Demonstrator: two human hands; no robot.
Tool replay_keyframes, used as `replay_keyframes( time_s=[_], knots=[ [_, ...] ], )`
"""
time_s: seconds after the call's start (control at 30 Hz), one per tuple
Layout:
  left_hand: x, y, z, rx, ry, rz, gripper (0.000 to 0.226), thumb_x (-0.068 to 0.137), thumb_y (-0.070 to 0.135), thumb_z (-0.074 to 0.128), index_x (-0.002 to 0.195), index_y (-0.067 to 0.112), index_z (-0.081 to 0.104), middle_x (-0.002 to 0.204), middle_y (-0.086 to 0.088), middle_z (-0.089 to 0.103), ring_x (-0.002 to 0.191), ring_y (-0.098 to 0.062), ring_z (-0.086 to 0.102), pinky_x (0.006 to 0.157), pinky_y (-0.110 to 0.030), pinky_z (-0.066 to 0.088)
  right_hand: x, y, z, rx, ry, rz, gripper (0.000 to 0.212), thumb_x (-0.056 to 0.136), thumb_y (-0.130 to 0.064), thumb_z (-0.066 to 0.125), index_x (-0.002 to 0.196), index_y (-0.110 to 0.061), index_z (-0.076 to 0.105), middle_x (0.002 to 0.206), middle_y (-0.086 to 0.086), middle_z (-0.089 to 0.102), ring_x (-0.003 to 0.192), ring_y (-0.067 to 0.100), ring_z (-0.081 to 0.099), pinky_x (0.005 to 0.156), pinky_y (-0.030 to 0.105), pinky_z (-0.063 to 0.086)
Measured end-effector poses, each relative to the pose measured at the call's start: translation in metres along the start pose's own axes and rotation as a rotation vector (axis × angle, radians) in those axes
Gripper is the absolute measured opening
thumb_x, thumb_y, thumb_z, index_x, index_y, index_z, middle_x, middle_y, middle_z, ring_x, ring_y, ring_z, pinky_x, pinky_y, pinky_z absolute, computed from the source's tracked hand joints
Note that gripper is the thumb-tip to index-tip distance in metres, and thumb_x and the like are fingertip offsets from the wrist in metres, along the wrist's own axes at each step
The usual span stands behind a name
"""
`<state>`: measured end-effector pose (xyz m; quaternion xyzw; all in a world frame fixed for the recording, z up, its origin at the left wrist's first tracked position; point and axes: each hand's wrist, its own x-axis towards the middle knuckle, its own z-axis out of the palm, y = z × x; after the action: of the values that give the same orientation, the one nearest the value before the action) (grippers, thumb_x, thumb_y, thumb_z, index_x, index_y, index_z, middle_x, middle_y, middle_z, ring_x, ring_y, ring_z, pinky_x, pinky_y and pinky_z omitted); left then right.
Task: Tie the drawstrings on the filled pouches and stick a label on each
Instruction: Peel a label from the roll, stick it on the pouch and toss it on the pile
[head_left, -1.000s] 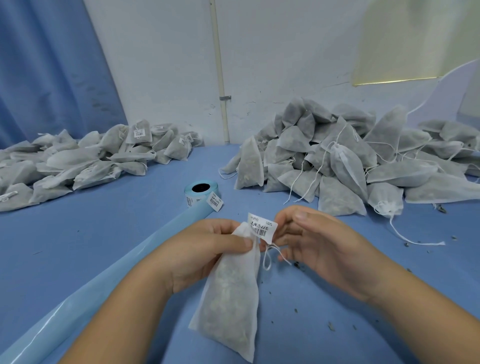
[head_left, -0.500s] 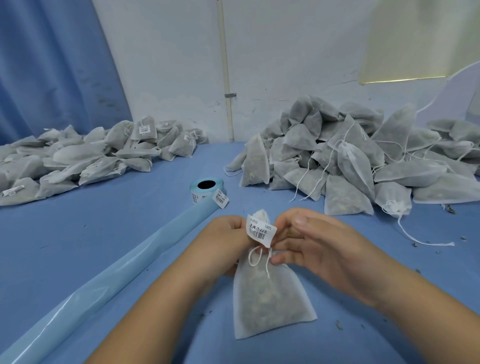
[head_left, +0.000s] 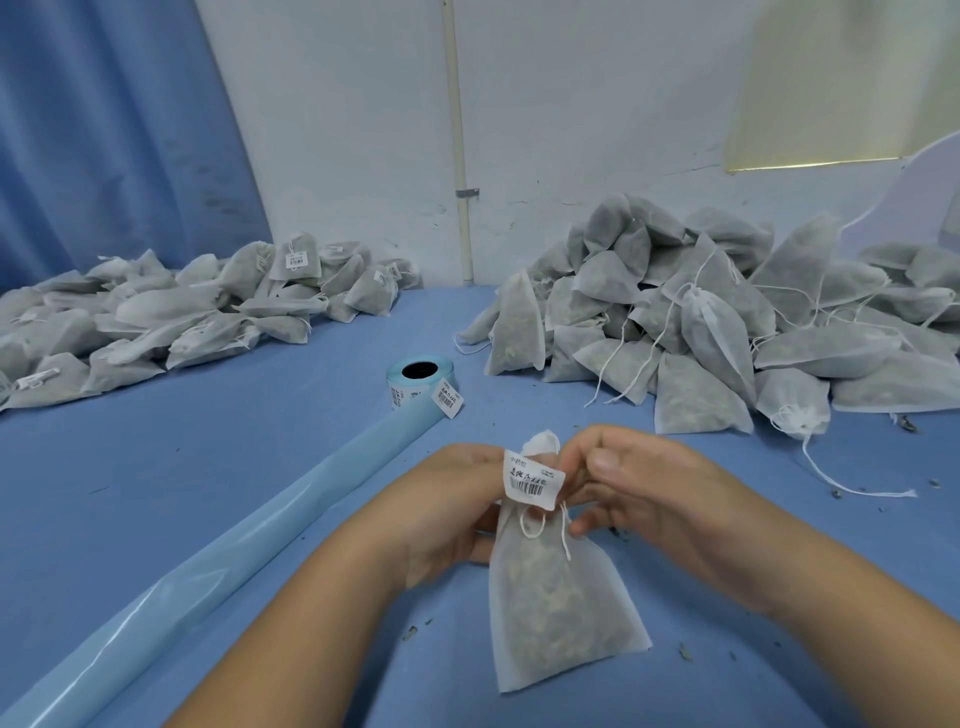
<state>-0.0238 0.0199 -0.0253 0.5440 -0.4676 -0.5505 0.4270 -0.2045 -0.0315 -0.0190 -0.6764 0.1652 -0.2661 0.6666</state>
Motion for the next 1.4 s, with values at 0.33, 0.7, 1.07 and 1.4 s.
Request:
replay_keyframes(
  time_s=[0.33,0.7,1.07,1.4],
  knots=[
    [0.004,-0.005,0.006,0.108,0.120,0.053,0.016,0.071,0.025,0.060,0.058,0.018,0.054,0.054,-0.003,0.055,0.051,-0.017,0.044,0.053,-0.026,0.030,-0.004,0.000,0.000,-0.203,-0.063,-0.009,0.038,0.072,-0.046,0.064,0.090,-0.013,0.066,0.096,0.018,0.063,0.087,0.020,0.057,0.086,0.032,0.047],
    [0.004,-0.005,0.004,-0.054,-0.069,0.008,0.032,0.074,0.039,0.076,0.074,0.013,0.057,0.062,0.001,0.056,0.058,-0.012,0.053,0.056,-0.021,0.045,-0.012,-0.007,0.007,-0.368,-0.171,-0.041,0.038,0.075,-0.044,0.060,0.095,-0.013,0.064,0.088,-0.015,0.062,0.080,0.004,0.054,0.074,0.015,0.042],
    [0.007,-0.009,-0.001,0.189,0.117,0.067,0.021,0.073,0.033,0.071,0.062,0.022,0.057,0.055,0.006,0.054,0.049,-0.009,0.046,0.051,-0.024,0.036,-0.015,-0.011,0.008,-0.453,-0.180,-0.063,0.033,0.076,-0.043,0.061,0.097,-0.018,0.066,0.096,-0.012,0.067,0.089,0.005,0.060,0.083,0.019,0.044],
    [0.006,-0.003,0.000,0.102,0.254,0.154,0.014,0.086,0.026,0.067,0.075,0.019,0.062,0.061,0.006,0.059,0.050,-0.008,0.053,0.047,-0.018,0.042,-0.008,-0.017,0.000,-0.305,0.164,0.078,0.009,0.068,-0.034,0.072,0.071,-0.027,0.067,0.076,0.001,0.071,0.070,0.009,0.060,0.065,0.030,0.041]
  ],
)
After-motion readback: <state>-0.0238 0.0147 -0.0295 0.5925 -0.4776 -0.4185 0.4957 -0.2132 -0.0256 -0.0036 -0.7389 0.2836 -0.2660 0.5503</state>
